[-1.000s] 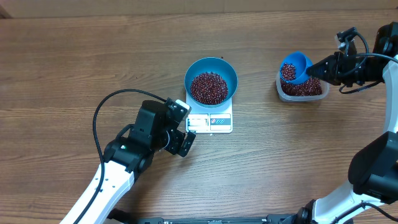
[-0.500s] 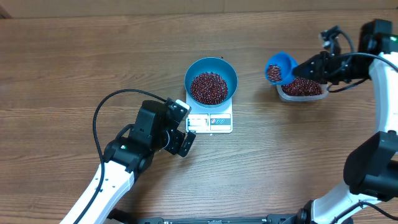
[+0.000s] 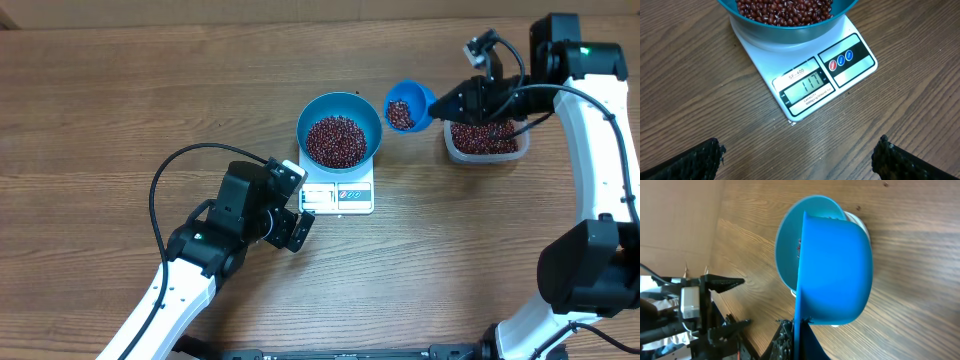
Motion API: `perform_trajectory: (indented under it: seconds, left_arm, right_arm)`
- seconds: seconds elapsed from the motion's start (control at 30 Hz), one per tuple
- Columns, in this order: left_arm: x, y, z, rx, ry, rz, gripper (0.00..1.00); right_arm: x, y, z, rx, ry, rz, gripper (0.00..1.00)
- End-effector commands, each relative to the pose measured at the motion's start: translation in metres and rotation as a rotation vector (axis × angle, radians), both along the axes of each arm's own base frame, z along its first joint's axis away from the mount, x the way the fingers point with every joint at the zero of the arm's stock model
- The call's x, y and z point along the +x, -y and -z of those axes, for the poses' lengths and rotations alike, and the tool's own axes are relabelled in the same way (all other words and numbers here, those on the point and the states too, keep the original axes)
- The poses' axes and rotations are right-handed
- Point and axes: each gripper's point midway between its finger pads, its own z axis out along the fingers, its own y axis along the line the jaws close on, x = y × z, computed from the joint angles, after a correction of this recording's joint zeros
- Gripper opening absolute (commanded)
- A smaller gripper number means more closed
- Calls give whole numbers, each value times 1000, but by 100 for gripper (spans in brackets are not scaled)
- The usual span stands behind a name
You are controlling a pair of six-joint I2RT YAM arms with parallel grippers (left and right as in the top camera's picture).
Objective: Scoop item into bowl and weigh 150g on scale
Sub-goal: 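Carry the filled scoop over the teal bowl, right gripper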
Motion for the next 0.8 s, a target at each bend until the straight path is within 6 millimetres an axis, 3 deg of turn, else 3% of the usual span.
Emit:
perform_trajectory:
  seconds: [0.0, 0.37, 0.77]
  left_arm:
    - [-1, 1, 0, -9, -2, -10, 100]
    - [-1, 1, 0, -9, -2, -10, 100]
    - [-1, 1, -1, -9, -2, -10, 99]
  right_arm:
    - [2, -18, -25, 33, 57, -28, 4]
    - [-7, -73, -29, 41, 84, -135, 4]
    - [-7, -85, -29, 33, 92, -149, 4]
